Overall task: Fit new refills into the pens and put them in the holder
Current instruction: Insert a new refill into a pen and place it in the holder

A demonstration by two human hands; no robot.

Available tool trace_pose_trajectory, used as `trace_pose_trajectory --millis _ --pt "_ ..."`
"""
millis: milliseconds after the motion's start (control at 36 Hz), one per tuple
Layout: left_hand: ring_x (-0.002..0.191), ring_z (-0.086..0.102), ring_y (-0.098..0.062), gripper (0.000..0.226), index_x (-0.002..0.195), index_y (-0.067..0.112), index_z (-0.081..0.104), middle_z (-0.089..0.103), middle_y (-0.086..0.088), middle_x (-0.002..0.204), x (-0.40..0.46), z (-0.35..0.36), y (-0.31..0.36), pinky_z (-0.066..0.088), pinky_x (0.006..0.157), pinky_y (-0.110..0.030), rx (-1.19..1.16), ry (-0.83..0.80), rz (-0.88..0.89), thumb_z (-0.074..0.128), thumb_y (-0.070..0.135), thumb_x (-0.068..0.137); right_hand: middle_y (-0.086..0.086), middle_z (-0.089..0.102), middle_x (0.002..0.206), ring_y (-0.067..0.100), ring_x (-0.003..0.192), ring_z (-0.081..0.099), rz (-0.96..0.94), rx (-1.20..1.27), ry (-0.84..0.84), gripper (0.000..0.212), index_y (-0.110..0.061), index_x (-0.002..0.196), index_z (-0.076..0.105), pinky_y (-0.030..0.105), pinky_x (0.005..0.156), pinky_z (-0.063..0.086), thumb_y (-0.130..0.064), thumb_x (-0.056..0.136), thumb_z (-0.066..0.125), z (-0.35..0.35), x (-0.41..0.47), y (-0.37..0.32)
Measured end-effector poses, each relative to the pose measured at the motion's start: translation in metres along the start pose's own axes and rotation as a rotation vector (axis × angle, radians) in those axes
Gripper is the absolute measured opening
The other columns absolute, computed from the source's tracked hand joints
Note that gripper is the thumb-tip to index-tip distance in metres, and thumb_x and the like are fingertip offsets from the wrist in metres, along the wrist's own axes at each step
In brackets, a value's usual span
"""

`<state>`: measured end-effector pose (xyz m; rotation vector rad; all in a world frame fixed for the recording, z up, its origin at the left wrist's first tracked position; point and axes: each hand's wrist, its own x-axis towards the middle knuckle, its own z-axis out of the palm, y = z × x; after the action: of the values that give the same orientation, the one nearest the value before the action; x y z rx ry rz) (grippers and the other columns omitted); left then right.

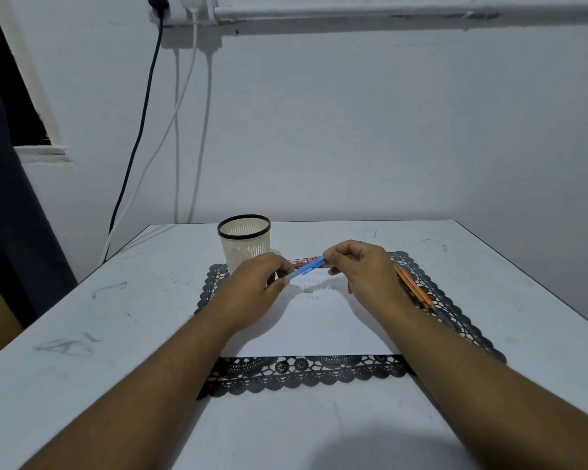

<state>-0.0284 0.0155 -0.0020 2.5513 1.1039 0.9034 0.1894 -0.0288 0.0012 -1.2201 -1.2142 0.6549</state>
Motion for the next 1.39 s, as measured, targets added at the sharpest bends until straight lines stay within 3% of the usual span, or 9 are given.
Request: trace_pose_trajectory --millis 194,333,556,694,861,944,1028,1222,1389 --pt "0.086 0.054 -0.004 0.012 0.108 0.023 0.070 0.063 0.015 0.093 0.000 -0.001 0.001 0.041 0.068 -0.013 -0.064 0.024 -0.043 0.062 0.018 0.101 -0.004 0.076 0.075 0.007 0.074 0.068 -0.081 0.017 0.031 0.009 -0.013 0.094 0.080 0.013 0.052 0.044 -0.014 0.097 0.071 0.007 -0.007 0.001" --pt "0.084 0.055 -0.005 0.011 0.105 0.027 0.070 0.064 0.014 0.091 0.000 -0.001 -0.001 0.044 0.070 -0.019 -0.111 0.023 -0.075 0.062 0.020 0.101 -0.004 0.077 0.079 0.007 0.077 0.069 -0.078 0.026 0.044 0.009 -0.014 0.096 0.080 0.023 0.049 0.046 -0.015 0.097 0.071 0.010 -0.008 -0.001" --pt "0.084 0.057 -0.008 0.012 0.105 0.028 0.071 0.066 0.012 0.092 0.000 -0.001 -0.002 0.049 0.073 -0.029 -0.146 0.026 -0.093 0.062 0.020 0.101 0.001 0.079 0.085 0.015 0.085 0.072 0.003 0.096 0.019 0.014 -0.015 0.098 0.080 0.028 0.048 0.051 -0.006 0.096 0.069 0.009 -0.005 0.001" --pt "0.086 0.058 -0.007 0.012 0.108 0.025 0.070 0.066 0.012 0.096 0.001 -0.003 0.000 0.046 0.071 -0.019 -0.141 0.041 -0.084 0.061 0.019 0.102 0.012 0.079 0.094 0.020 0.088 0.073 0.186 0.319 -0.028 0.016 -0.011 0.097 0.081 0.032 0.053 0.050 -0.003 0.094 0.067 0.010 -0.003 0.003" --pt "0.090 0.055 -0.001 0.010 0.106 0.024 0.070 0.067 0.010 0.095 -0.001 -0.009 0.004 0.039 0.071 -0.005 -0.111 0.067 -0.094 0.062 0.020 0.102 -0.002 0.077 0.092 0.028 0.080 0.065 0.104 -0.061 -0.110 0.022 -0.025 0.100 0.081 0.037 0.060 0.048 -0.009 0.096 0.066 0.014 0.008 0.031" --pt "0.092 0.053 0.002 0.010 0.105 0.026 0.070 0.066 0.013 0.092 -0.001 -0.011 0.005 0.036 0.073 -0.002 -0.078 0.059 -0.099 0.062 0.020 0.102 -0.009 0.071 0.118 0.018 0.100 0.065 -0.001 -0.487 -0.269 0.028 -0.027 0.125 0.074 0.036 0.088 0.054 -0.021 0.099 0.065 0.018 0.010 0.036" --pt "0.093 0.053 0.002 0.011 0.103 0.025 0.069 0.063 0.017 0.092 -0.001 -0.012 0.005 0.034 0.071 -0.001 -0.056 0.042 -0.101 0.062 0.017 0.102 -0.011 0.065 0.127 0.013 0.113 0.059 -0.051 -0.773 -0.340 0.031 -0.029 0.129 0.071 0.033 0.091 0.048 -0.033 0.099 0.065 0.022 0.011 0.035" --pt "0.086 0.055 -0.003 0.013 0.110 0.024 0.071 0.063 0.014 0.097 -0.003 -0.010 0.004 0.035 0.069 -0.003 -0.011 0.006 -0.117 0.060 0.020 0.102 -0.013 0.066 0.103 0.011 0.096 0.059 -0.097 -0.832 -0.320 0.011 -0.030 0.100 0.076 0.033 0.078 0.049 -0.029 0.099 0.065 0.026 0.012 0.034" --pt "0.088 0.055 -0.003 0.014 0.110 0.025 0.070 0.064 0.012 0.098 -0.003 -0.009 0.001 0.036 0.071 -0.005 -0.005 -0.008 -0.124 0.060 0.020 0.103 -0.009 0.067 0.100 0.012 0.091 0.060 -0.078 -0.855 -0.308 0.013 -0.027 0.095 0.068 0.037 0.080 0.052 -0.023 0.101 0.058 0.028 0.011 0.032"
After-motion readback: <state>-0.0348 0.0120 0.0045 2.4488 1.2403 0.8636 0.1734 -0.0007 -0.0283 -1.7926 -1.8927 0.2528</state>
